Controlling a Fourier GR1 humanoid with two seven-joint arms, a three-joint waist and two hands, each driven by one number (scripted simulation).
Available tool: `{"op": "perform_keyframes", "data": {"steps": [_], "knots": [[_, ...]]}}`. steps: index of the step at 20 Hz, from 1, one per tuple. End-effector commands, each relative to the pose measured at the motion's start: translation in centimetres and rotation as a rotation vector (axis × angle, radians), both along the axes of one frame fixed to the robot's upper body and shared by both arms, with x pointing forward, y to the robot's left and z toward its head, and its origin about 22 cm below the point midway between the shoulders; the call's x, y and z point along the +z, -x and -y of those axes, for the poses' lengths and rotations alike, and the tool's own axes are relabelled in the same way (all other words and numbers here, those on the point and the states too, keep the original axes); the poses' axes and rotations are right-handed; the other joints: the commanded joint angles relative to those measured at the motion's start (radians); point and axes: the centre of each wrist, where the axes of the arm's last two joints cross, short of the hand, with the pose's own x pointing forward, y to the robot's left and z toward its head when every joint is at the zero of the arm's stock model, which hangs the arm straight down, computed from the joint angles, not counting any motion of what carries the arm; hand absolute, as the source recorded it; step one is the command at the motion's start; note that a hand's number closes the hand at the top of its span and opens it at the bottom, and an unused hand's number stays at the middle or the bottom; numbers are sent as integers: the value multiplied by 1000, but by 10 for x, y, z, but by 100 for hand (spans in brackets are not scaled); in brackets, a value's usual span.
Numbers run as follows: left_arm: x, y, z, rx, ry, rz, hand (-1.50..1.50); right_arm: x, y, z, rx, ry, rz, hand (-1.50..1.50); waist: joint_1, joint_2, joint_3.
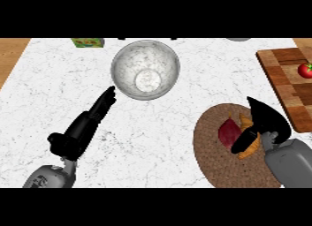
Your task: Pick the croissant from the placemat and place it in the bowl
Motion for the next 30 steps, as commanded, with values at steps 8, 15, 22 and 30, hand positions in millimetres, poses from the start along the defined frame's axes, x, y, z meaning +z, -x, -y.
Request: {"op": "perform_keyframes", "data": {"steps": [8, 15, 22, 30], "knots": [[1, 12, 5, -4, 11, -20, 0, -33, 20, 5, -138, 94, -99, -150, 1, 0, 0], [-4, -2, -4, -12, 6, -9, 0, -47, -5, 15, -139, 69, -89, -150, 4, 2, 0], [6, 4, 3, -13, 14, -7, 0, -48, -2, 32, -133, 43, -63, -150, 2, 1, 1], [21, 12, 2, -6, 2, -1, 0, -61, -1, 46, -54, 96, 72, 150, 4, 0, 1]]}}
